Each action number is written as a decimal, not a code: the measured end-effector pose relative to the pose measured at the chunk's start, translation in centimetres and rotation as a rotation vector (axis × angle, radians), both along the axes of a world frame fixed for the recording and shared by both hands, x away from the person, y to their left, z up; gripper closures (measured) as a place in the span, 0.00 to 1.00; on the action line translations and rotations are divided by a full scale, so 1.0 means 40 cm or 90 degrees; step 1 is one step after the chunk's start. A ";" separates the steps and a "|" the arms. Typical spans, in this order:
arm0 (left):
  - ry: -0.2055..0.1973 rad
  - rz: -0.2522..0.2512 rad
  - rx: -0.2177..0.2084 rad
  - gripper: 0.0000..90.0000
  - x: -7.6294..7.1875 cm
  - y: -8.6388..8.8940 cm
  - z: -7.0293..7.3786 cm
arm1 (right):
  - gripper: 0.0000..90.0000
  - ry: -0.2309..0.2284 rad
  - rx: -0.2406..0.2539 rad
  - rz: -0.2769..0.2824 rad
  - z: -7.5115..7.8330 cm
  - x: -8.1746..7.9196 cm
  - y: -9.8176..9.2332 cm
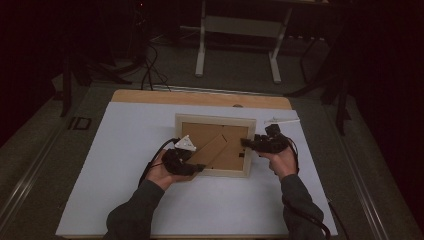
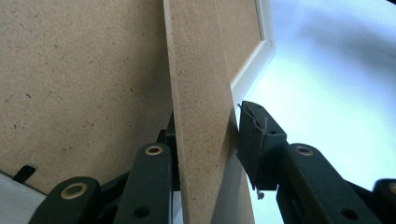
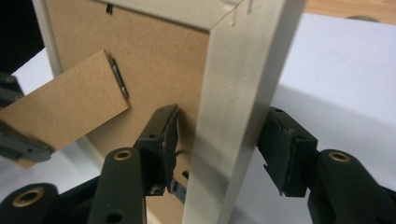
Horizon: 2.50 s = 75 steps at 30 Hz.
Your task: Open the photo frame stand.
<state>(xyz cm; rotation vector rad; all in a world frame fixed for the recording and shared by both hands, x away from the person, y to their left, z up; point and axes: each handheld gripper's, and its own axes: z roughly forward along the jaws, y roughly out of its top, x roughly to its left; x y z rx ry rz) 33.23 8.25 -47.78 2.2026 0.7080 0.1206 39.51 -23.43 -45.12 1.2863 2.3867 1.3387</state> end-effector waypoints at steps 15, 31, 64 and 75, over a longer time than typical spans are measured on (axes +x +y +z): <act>0.000 0.029 0.004 0.74 0.015 0.005 0.005 | 0.68 -0.045 -0.009 -0.008 0.018 -0.012 -0.006; 0.020 0.014 -0.059 0.76 0.024 0.024 0.041 | 0.68 -0.074 -0.016 -0.021 0.018 -0.023 -0.001; -0.042 0.080 0.005 0.86 0.037 0.000 0.030 | 0.70 -0.179 -0.108 -0.034 0.051 -0.047 0.050; -0.055 0.072 -0.001 0.87 0.015 -0.001 0.020 | 0.69 -0.184 -0.099 -0.012 0.049 -0.056 0.044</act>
